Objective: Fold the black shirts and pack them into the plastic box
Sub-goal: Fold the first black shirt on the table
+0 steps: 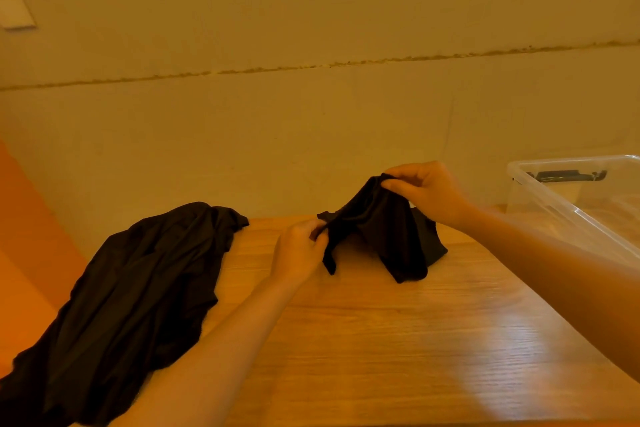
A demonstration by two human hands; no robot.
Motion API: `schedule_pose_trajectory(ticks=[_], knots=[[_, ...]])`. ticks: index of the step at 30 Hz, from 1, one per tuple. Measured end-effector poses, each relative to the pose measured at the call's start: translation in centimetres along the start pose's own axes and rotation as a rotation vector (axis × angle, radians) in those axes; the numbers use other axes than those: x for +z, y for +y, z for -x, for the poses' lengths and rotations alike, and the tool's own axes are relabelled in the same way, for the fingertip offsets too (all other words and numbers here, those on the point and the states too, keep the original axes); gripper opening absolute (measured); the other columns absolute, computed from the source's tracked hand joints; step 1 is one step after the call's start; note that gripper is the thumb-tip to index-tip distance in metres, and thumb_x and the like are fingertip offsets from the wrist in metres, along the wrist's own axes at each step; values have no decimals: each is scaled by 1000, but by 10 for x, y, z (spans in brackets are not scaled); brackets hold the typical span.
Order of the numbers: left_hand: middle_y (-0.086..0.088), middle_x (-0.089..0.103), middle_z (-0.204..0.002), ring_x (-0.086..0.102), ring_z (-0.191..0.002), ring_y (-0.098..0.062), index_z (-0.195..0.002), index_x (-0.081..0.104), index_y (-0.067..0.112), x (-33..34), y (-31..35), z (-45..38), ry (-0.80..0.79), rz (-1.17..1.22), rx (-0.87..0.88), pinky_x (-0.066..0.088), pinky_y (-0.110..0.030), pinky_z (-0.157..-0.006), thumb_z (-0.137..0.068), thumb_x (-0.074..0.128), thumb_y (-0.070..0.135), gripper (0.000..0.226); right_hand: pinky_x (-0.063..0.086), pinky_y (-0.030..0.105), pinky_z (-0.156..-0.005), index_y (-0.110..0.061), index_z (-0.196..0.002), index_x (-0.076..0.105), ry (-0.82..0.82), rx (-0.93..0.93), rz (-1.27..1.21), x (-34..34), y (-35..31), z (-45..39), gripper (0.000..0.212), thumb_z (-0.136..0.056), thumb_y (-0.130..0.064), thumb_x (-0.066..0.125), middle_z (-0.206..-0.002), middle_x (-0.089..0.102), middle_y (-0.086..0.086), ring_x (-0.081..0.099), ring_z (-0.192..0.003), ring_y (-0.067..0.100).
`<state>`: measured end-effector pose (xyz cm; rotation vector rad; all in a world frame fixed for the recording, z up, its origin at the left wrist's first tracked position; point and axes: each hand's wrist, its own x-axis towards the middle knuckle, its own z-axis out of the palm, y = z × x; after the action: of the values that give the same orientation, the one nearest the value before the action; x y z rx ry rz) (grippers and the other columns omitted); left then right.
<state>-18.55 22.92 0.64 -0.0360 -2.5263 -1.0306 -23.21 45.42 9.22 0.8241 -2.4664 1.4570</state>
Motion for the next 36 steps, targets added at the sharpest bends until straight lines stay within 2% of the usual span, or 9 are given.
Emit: schedule_pose_trajectory(ticks=[4, 8, 11, 14, 19, 25, 30, 33, 36], knots=[[3, 70, -97, 61, -82, -9, -118, 68, 20, -8, -32, 10, -55, -118, -55, 51, -22, -67, -95, 58, 19, 25, 45, 4, -71, -27, -110, 66, 1, 71, 130, -19, 27, 3, 21, -91, -19, 62, -91, 63, -22, 59, -84, -8], [7, 71, -92, 64, -82, -7, -118, 69, 17, -23, -42, 13, -45, -94, -70, 55, -30, -76, -95, 58, 21, 26, 51, 29, -91, -23, -107, 71, 24, 161, 165, -29, 50, 6, 18, -90, -22, 63, -96, 66, -14, 62, -97, 8], [12, 68, -89, 61, -72, 3, -113, 67, 26, -35, -29, 10, -80, -9, 3, 49, -14, -65, -96, 56, 17, 22, 52, 38, -92, -36, -95, 68, -25, 182, 223, -32, 56, 7, 12, -91, -26, 62, -97, 67, -16, 64, -99, 12], [16, 67, -93, 60, -81, 2, -103, 69, 34, -49, -22, -5, -76, 43, 63, 48, -17, -71, -96, 57, 21, 20, 51, 35, -89, -30, -98, 67, -52, 155, 242, -36, 50, 6, 13, -94, -22, 58, -97, 67, -11, 63, -100, 14], [-4, 65, -105, 57, -93, -18, -111, 70, 10, -72, -11, -50, 115, 25, -20, 40, -16, -78, -97, 55, 16, 22, 42, 20, -61, -25, -106, 57, -29, 187, 314, -54, 37, -4, 10, -97, -23, 54, -83, 69, 1, 63, -77, 14], [-10, 69, -97, 65, -90, -30, -115, 69, 9, -117, -10, -102, 388, 104, -141, 52, -36, -87, -97, 55, 19, 25, 37, 29, -75, -13, -107, 66, 166, 182, 459, -89, 42, -36, 17, -95, -21, 57, -95, 62, 3, 55, -91, 18], [2, 64, -75, 61, -58, -12, -111, 69, 9, -153, -23, -124, 454, 252, -247, 50, -20, -47, -95, 57, 12, 20, 41, 29, -64, -8, -110, 65, 349, 298, 314, -120, 36, -71, 22, -93, -21, 61, -93, 59, 8, 55, -74, 21], [1, 67, -79, 66, -56, -7, -108, 69, 11, -162, -21, -127, 430, 306, -208, 56, -19, -55, -94, 59, 9, 18, 48, 24, -59, -5, -110, 63, 396, 293, 193, -127, 26, -87, 20, -93, -13, 61, -81, 62, 8, 60, -55, 12], [0, 68, -83, 69, -67, -6, -107, 69, 9, -170, -13, -131, 458, 387, -170, 57, -18, -69, -93, 61, 7, 17, 57, 32, -74, -4, -113, 60, 476, 287, 64, -131, 22, -99, 21, -92, -9, 61, -76, 63, 4, 63, -50, 4]])
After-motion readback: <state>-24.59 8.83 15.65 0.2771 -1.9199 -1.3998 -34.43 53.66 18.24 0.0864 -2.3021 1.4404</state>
